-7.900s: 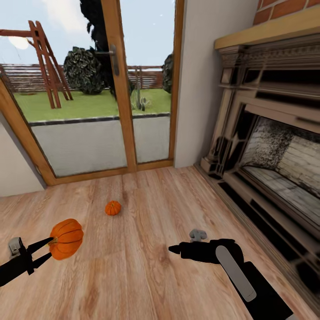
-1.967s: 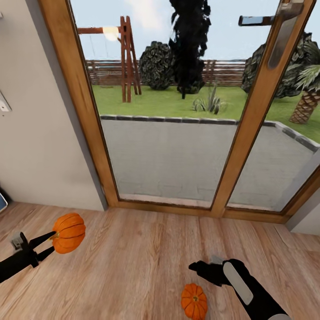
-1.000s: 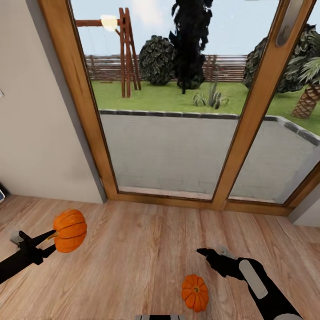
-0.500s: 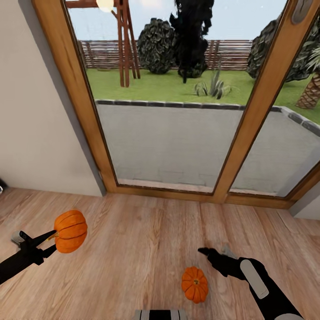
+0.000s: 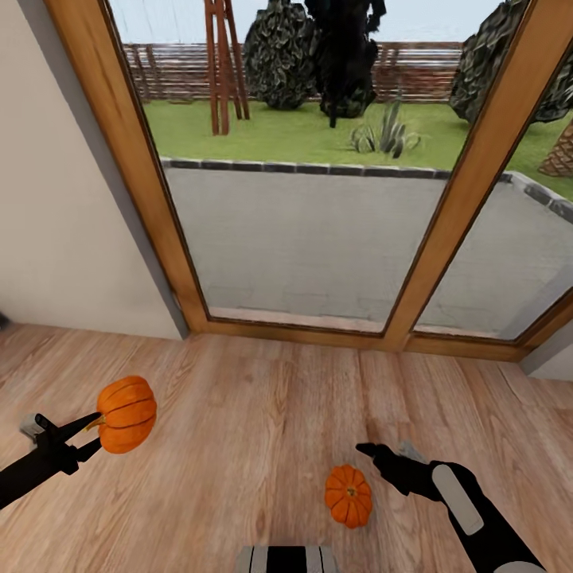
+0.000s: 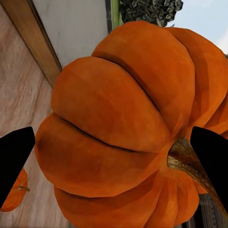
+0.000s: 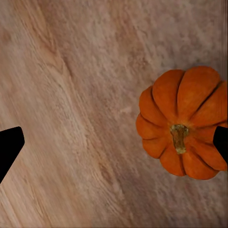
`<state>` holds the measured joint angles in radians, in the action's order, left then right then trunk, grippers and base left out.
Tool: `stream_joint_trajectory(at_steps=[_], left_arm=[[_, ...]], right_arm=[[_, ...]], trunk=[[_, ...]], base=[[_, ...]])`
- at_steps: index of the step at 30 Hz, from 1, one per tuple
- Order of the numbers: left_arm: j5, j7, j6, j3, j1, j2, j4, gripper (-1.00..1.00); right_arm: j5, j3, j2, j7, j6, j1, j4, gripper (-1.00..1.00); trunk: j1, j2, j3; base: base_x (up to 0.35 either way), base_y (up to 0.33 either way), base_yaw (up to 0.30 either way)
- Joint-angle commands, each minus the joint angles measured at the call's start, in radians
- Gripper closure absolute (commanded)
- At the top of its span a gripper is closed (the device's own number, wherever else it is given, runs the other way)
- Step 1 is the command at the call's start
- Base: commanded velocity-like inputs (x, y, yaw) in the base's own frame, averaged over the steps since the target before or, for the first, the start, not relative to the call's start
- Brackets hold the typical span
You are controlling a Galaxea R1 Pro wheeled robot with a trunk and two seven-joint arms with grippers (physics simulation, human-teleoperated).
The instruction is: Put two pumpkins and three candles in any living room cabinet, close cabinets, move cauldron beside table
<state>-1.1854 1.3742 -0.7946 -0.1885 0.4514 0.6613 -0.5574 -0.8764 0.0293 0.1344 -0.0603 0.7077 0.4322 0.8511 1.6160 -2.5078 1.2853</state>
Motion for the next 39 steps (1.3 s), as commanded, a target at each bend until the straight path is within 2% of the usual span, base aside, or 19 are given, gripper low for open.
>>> stream_joint_trajectory(at_steps=[1,18,32,35,39], left_arm=[[-0.008,0.004,-0.011,-0.006,0.001,0.001,0.001,1.0],[-0.008,0.003,-0.009,-0.006,0.001,0.001,0.002,1.0],[-0.008,0.003,-0.009,-0.006,-0.002,-0.002,0.0,1.0],[-0.008,0.001,-0.009,-0.006,-0.002,-0.004,0.0,1.0],[-0.008,-0.002,-0.009,-0.006,-0.002,-0.006,0.001,1.0]], right_arm=[[0.004,0.003,0.001,-0.006,0.006,0.0,0.0,-1.0],[0.004,0.002,0.004,-0.005,0.006,0.0,0.0,-1.0],[0.006,0.001,0.004,-0.006,0.004,0.0,0.0,-1.0],[0.011,0.001,0.005,-0.027,0.003,0.0,0.0,-1.0],[0.019,0.001,0.013,-0.108,0.003,0.0,0.0,-1.0]], trunk=[[0.0,0.0,0.001],[0.0,0.0,0.001],[0.0,0.0,0.001],[0.0,0.0,0.001],[0.0,0.0,0.001]], base=[[0.0,0.0,0.0],[-0.007,-0.057,0.0],[-0.161,-0.197,0.0],[0.024,-0.181,0.0],[0.065,-0.077,0.0]])
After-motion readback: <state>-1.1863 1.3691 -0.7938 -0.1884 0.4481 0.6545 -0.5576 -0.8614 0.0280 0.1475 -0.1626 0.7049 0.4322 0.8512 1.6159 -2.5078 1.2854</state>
